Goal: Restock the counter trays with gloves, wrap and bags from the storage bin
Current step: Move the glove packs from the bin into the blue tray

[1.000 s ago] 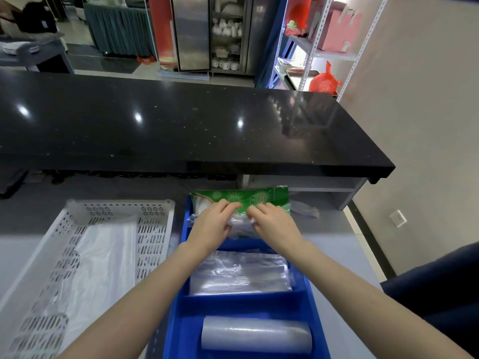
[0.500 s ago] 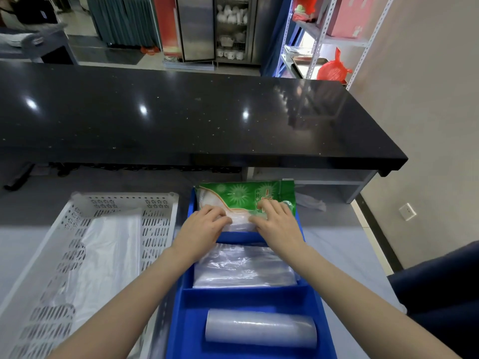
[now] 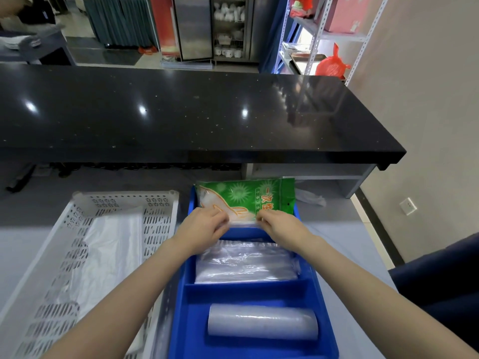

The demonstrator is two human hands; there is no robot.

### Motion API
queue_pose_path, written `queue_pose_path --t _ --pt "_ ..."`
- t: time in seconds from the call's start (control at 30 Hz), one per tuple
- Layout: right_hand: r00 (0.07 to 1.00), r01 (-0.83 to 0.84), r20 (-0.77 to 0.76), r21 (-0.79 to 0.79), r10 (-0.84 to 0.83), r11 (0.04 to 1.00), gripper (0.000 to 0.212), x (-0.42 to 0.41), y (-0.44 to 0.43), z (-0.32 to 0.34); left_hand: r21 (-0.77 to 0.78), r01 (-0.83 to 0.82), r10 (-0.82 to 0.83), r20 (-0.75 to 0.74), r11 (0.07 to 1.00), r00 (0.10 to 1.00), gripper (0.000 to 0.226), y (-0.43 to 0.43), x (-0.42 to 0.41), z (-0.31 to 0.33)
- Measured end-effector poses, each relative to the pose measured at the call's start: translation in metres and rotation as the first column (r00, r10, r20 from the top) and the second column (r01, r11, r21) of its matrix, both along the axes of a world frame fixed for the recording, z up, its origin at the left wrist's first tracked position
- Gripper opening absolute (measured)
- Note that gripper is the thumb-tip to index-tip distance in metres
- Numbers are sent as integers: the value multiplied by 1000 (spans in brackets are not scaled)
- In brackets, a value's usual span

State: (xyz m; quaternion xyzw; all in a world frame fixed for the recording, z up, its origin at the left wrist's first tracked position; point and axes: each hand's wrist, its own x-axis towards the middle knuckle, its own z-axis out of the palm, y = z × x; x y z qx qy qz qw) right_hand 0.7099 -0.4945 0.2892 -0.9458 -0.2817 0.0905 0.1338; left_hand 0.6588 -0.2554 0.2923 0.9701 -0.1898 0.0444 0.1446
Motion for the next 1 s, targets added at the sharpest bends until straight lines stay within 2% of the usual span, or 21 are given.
queue_pose_path --t 0.1,0.2,0.33,0.4,0.47,0.53,0.63,0.8,0.9,1.0 --pt "999 -23 29 26 22 999 24 -2 -10 2 13 21 -22 65 1000 998 23 11 -8 1" --pt "996 3 90 60 -9 998 25 -4 -13 2 4 -20 20 24 1000 1000 30 18 -10 2" --pt "980 117 153 59 -125 991 31 -1 0 2 -31 -92 92 -9 995 996 29 17 -1 5" --pt "961 167 214 50 -174 985 23 -2 2 0 -46 -146 147 10 988 989 19 18 4 7" --pt "950 175 258 15 -173 984 16 -3 1 -6 21 -132 130 78 991 988 12 19 7 5" --pt "955 184 235 10 -182 983 16 -5 0 -7 74 -112 105 94 991 990 12 17 7 4" --pt "976 150 159 25 -152 988 22 -8 -5 -5 65 -89 82 99 994 992 4 18 6 4" --pt "944 110 308 52 -121 993 35 -25 -11 3 20 -50 47 98 999 994 17 28 -4 8" --pt "902 145 408 27 -143 989 42 -39 -7 5 9 -47 46 115 999 992 27 36 -18 13" --pt "882 168 445 6 -153 986 48 -49 0 11 -6 -84 84 109 996 990 36 40 -31 19"
